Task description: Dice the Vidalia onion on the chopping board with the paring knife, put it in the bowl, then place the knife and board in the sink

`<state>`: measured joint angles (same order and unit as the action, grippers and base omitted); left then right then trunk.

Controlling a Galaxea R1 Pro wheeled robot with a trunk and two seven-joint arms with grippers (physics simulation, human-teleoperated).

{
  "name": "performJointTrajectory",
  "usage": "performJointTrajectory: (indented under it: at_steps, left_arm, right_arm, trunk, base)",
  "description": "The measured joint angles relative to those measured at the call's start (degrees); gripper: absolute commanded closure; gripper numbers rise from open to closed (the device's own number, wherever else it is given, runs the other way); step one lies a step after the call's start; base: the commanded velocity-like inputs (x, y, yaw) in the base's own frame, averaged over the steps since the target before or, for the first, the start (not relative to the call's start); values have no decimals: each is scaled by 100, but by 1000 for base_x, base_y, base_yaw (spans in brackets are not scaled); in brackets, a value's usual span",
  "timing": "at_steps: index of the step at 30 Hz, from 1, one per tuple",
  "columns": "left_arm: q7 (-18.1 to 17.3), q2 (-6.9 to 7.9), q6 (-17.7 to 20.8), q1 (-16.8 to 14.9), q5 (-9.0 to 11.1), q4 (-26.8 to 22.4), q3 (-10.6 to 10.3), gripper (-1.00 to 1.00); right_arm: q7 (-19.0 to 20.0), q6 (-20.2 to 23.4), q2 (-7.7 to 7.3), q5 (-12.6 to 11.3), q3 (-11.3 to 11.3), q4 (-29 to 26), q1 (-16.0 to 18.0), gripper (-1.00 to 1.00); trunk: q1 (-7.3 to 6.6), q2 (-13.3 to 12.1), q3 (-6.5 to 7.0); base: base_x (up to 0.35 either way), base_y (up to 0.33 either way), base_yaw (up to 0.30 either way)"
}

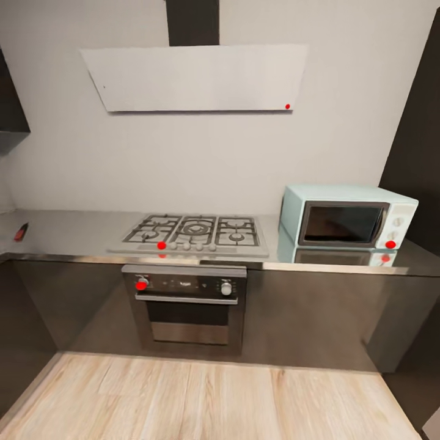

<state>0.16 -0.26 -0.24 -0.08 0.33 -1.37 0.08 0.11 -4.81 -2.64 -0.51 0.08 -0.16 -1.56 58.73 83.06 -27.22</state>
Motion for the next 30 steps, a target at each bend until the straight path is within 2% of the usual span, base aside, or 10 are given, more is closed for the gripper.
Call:
performJointTrajectory:
  at_steps: [30]
  left_arm:
    - [0, 0, 0, 0, 0, 0, 0, -100]
  right_arm:
    - [5, -9, 1, -5, 0, 0, 0, -100]
  trunk:
    - [0, 0, -60]
  base:
    - [0, 0, 291]
